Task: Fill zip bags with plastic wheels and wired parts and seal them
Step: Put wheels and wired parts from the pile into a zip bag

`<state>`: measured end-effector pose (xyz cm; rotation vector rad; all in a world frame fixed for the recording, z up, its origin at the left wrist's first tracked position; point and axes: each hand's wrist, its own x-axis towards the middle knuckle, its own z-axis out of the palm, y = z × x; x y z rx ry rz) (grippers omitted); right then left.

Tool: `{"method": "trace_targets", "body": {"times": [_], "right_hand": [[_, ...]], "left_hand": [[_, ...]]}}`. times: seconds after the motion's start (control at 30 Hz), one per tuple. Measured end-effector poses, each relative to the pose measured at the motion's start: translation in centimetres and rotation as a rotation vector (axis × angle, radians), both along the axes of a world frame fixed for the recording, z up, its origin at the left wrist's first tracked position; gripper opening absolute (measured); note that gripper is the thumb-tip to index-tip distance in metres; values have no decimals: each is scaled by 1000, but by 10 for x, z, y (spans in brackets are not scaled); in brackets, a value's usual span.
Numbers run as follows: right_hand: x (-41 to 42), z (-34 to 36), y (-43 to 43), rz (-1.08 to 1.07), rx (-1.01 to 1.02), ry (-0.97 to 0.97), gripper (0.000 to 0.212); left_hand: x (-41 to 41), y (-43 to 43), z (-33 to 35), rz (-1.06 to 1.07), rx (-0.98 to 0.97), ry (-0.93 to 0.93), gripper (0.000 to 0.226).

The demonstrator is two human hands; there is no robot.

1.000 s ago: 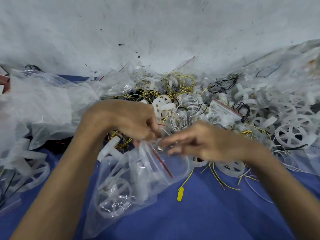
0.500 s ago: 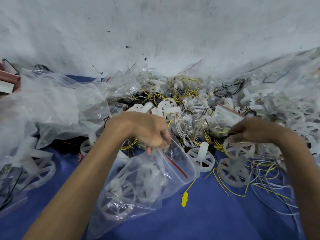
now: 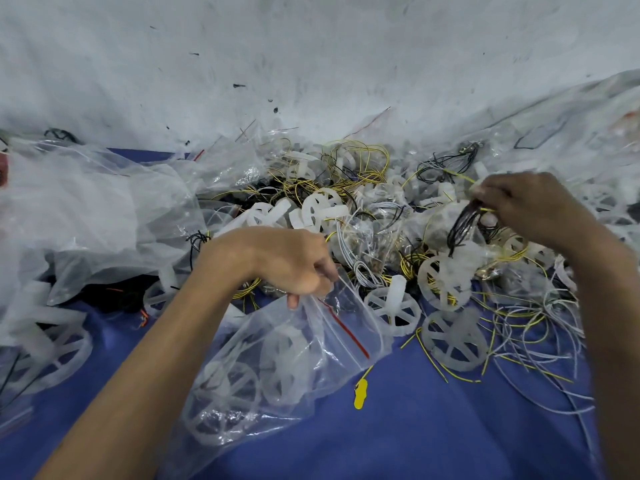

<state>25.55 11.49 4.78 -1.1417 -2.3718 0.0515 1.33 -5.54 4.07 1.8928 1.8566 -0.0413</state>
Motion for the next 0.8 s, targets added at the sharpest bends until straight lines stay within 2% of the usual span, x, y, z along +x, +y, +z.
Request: {"method": "trace_targets", "body": {"times": [0.07,0.13,0.2,0.27,0.3,0.43,0.5,0.6,0.7,0.8], "right_hand": [[-2,2,-1,29,-35,259,29],[-4,4,-6,104,-271,593,26],[-5,5,-9,180,-516,757,40],[-5,6,-10,240,-631,796,52],[-5,6,-10,277,-639,804,50],[-13,8,-17,315,-625,808,33],[-25,10,-22,299,-674,905,26],[-44,11,-33,335,-879,1093,18],[-62,7,-50,523,-1211,1260,21],[-77,2,-69,665,-1319,1357,30]], "left_hand": [[2,0,0,-9,0,0,35],[3,0,-1,-12,0,5,35],[3,0,-1,-6,1,1,36],[3,1,-2,0,7,-5,37],[3,1,-2,3,11,-8,37],[4,-1,-1,-4,31,-29,36],[4,0,-1,-10,69,-19,36],[6,-1,2,-21,100,-60,33],[5,-2,3,-45,170,-53,30],[3,1,2,-29,307,-72,40]]}}
